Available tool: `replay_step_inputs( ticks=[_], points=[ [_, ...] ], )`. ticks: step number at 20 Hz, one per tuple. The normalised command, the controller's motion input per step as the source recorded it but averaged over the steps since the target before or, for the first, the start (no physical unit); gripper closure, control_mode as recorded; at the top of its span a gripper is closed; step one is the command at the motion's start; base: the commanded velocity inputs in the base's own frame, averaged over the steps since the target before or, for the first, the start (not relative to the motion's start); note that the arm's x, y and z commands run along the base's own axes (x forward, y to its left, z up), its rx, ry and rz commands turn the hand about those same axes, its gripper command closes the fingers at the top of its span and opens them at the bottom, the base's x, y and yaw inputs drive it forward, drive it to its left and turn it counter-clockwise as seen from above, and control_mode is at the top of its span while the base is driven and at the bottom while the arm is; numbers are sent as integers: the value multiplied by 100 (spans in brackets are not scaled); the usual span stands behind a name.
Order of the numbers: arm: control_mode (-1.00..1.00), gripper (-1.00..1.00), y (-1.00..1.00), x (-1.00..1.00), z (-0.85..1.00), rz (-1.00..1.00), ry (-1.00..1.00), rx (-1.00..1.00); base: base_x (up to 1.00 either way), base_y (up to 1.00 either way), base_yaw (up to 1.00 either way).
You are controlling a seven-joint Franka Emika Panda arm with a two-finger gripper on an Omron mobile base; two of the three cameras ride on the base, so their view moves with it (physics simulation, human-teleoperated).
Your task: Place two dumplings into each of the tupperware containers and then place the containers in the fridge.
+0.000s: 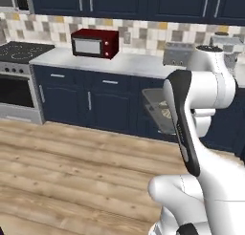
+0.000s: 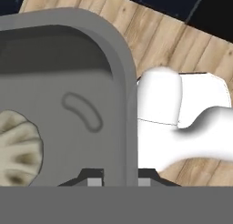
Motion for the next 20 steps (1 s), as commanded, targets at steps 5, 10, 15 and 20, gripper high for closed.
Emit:
replay_step_inputs(
  ticks=[5,10,15,20],
  points=[
    [100,100,0,0,0,0,0,0,100,-8,59],
    [100,100,0,0,0,0,0,0,100,-17,55],
    [100,100,0,0,0,0,0,0,100,-10,56],
    [100,100,0,0,0,0,0,0,100,-14,56]
  ],
)
